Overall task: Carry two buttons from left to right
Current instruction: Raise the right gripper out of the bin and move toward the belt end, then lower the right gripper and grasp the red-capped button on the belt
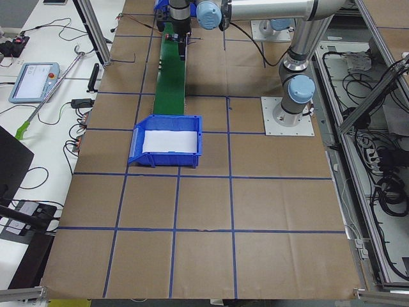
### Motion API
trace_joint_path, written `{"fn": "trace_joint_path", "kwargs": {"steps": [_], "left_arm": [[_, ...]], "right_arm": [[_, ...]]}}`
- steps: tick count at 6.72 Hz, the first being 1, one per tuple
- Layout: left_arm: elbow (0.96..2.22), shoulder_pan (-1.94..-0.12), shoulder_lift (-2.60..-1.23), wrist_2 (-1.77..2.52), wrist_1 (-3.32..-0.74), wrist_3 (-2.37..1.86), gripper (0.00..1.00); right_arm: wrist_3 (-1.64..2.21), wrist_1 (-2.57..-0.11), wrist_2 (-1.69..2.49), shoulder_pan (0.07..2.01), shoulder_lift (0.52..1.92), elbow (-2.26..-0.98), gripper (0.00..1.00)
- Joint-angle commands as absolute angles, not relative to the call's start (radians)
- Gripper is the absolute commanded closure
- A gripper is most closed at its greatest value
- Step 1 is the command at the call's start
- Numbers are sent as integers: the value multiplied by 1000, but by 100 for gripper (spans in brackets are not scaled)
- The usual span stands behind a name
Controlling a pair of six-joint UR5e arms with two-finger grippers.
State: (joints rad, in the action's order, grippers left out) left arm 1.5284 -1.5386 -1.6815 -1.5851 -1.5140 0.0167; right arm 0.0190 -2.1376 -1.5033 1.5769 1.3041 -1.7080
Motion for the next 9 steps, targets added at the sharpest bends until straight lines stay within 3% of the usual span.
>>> {"fn": "trace_joint_path", "kwargs": {"steps": [1, 9], "left_arm": [[1529, -1539, -1681, -1585, -1514, 17, 0], [1529, -1539, -1681, -1585, -1514, 17, 0]], "right_arm": [[21, -2161, -1503, 1578, 1257, -1703, 0], [23, -2195, -1503, 1578, 1162, -1701, 0]]}}
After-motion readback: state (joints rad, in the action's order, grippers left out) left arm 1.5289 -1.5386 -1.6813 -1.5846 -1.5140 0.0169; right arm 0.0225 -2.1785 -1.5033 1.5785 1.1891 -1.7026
